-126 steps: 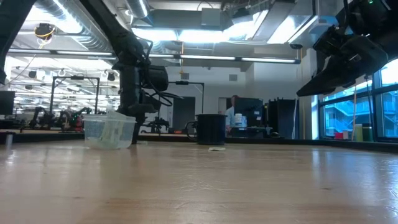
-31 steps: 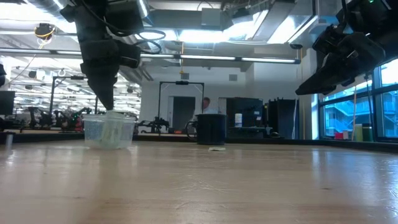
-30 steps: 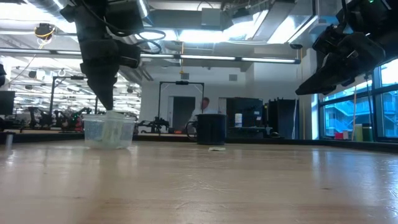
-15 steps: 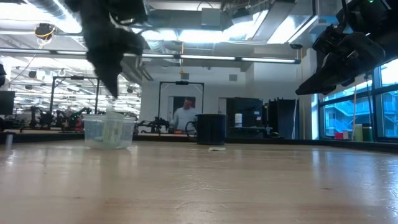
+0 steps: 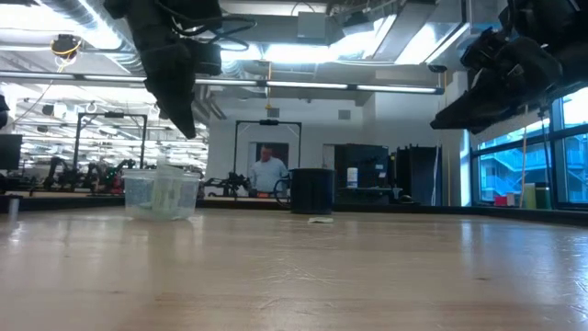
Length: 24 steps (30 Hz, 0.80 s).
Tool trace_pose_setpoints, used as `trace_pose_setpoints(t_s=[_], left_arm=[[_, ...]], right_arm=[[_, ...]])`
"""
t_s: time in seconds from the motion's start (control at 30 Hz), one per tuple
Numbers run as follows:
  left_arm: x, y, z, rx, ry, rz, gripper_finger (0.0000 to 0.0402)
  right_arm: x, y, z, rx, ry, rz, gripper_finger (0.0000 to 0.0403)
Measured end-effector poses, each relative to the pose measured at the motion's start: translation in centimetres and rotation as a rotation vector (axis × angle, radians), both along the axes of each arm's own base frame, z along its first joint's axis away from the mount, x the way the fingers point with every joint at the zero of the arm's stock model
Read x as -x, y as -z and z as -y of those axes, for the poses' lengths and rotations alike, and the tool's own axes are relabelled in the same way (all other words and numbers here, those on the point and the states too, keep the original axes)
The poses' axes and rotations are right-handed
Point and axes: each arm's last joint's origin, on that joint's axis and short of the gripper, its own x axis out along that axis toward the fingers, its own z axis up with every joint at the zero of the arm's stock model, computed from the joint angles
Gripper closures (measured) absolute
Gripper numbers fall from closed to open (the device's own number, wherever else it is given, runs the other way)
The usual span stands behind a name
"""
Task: Pick and place items into bin
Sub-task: Put the white stevia packet into the bottom transparent bin
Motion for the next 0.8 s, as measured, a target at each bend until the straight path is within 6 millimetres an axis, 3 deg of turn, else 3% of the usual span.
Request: trace_pose_setpoints(t_s=[0.23, 0.5, 0.67, 0.8], left_arm=[[1.0, -1.1, -0.5, -0.042, 0.037, 0.037, 0.0272], [6.5, -4.9, -0.3, -0.140, -0.005, 0.382, 0.0272], [9.3, -4.2, 0.6, -0.195, -0.004, 0.569, 0.0272], [10.9, -2.5, 1.1, -0.194, -0.012, 0.653, 0.0272]], right_arm=[[-0.4, -1.1, 0.0, 0.011, 0.001, 0.123, 0.0265], [-0.7, -2.3, 0.1, 0.058, -0.010, 0.235, 0.0265], [-2.1, -4.2, 0.2, 0.151, -0.039, 0.211, 0.0265], [-4.8, -5.5, 0.5, 0.203, -0.072, 0.082, 0.0265]])
